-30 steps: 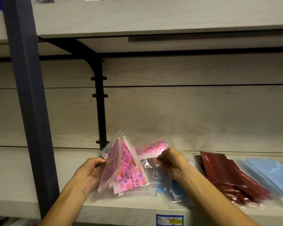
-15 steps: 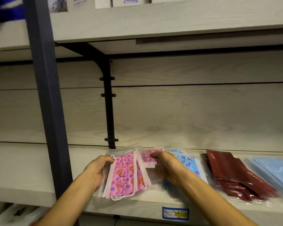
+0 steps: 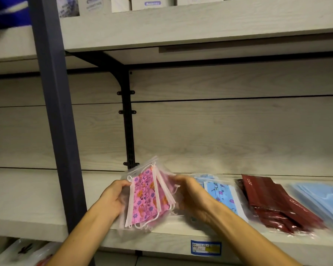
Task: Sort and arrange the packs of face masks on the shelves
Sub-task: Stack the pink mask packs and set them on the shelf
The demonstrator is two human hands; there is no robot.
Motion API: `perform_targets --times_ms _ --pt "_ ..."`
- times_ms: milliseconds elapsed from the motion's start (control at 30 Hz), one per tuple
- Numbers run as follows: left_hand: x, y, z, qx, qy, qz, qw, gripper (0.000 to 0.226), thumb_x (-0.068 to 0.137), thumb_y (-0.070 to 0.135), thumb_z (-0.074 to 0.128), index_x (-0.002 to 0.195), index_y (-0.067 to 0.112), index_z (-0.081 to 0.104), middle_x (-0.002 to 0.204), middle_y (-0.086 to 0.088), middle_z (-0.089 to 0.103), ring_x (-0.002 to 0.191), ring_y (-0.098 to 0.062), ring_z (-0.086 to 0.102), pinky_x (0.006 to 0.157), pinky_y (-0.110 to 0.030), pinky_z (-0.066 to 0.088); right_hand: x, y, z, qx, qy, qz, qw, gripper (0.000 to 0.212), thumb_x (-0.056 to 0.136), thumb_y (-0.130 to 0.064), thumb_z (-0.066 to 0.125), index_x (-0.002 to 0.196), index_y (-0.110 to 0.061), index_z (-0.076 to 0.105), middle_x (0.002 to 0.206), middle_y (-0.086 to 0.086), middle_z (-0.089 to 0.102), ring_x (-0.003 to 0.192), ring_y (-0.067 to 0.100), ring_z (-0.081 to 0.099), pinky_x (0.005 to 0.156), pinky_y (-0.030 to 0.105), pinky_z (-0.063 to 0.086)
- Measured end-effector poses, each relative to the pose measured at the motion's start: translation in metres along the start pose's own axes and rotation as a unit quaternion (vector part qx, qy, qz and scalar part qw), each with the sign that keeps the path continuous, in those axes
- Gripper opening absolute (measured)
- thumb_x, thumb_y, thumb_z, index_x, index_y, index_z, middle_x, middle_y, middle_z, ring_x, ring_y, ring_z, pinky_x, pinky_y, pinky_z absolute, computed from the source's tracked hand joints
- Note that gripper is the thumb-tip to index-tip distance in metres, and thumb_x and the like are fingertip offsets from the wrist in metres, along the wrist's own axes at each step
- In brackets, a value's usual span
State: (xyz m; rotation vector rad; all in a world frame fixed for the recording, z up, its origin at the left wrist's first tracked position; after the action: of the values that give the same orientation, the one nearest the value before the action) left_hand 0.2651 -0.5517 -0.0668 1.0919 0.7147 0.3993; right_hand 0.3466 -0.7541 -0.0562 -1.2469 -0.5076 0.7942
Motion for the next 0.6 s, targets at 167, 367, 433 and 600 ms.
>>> perform_targets --times_ms 167,367,433,600 --pt "0.000 0.009 -0.009 0.013 0.049 0.058 0.997 0.008 0.088 -0.002 0.052 0.087 0.005 0.057 0.082 -0.019 0.064 0.071 -0.030 0.061 0.077 -0.040 0.052 0.009 -0.024 -0.018 -0.300 0.168 -0.102 0.934 0.065 0.097 -0.063 0.044 0.091 -0.007 0.075 0.086 0.007 0.077 0.075 0.024 0.072 0.067 0.038 0.060" --pt "-0.006 0.012 -0.018 0.087 0.098 0.094 0.987 0.016 0.093 -0.004 0.045 0.083 0.008 0.049 0.072 -0.017 0.058 0.063 -0.027 0.055 0.060 -0.034 0.046 0.023 -0.023 -0.020 -0.649 0.194 -0.020 0.736 0.046 0.079 -0.063 0.070 0.079 -0.018 0.056 0.088 0.004 0.064 0.080 0.021 0.059 0.069 0.032 0.048" --pt "-0.007 0.008 -0.023 0.096 0.104 0.074 0.987 0.016 0.094 -0.002 0.045 0.082 0.006 0.051 0.072 -0.018 0.060 0.063 -0.028 0.057 0.061 -0.034 0.047 0.025 -0.023 -0.012 -0.662 0.187 -0.003 0.726 0.053 0.074 -0.068 0.074 0.081 -0.020 0.053 0.087 0.001 0.059 0.079 0.018 0.055 0.069 0.031 0.045" --pt "-0.011 0.006 -0.024 0.105 0.108 0.085 0.985 0.017 0.096 -0.002 0.044 0.084 0.005 0.054 0.070 -0.017 0.058 0.061 -0.028 0.056 0.057 -0.031 0.046 0.040 -0.023 -0.016 -0.624 0.179 0.018 0.760 0.051 0.069 -0.048 0.088 0.093 -0.020 0.053 0.101 0.002 0.062 0.096 0.020 0.061 0.083 0.036 0.056"
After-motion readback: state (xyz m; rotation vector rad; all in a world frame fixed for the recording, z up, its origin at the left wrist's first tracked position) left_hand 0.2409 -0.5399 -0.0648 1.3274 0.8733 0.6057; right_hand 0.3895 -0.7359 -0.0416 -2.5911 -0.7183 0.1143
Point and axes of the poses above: each hand's wrist, its own x-axis towards the middle knuckle, its own z-axis out of the palm, y = z × x, the point moved 2 cm from there along x, towards the middle knuckle
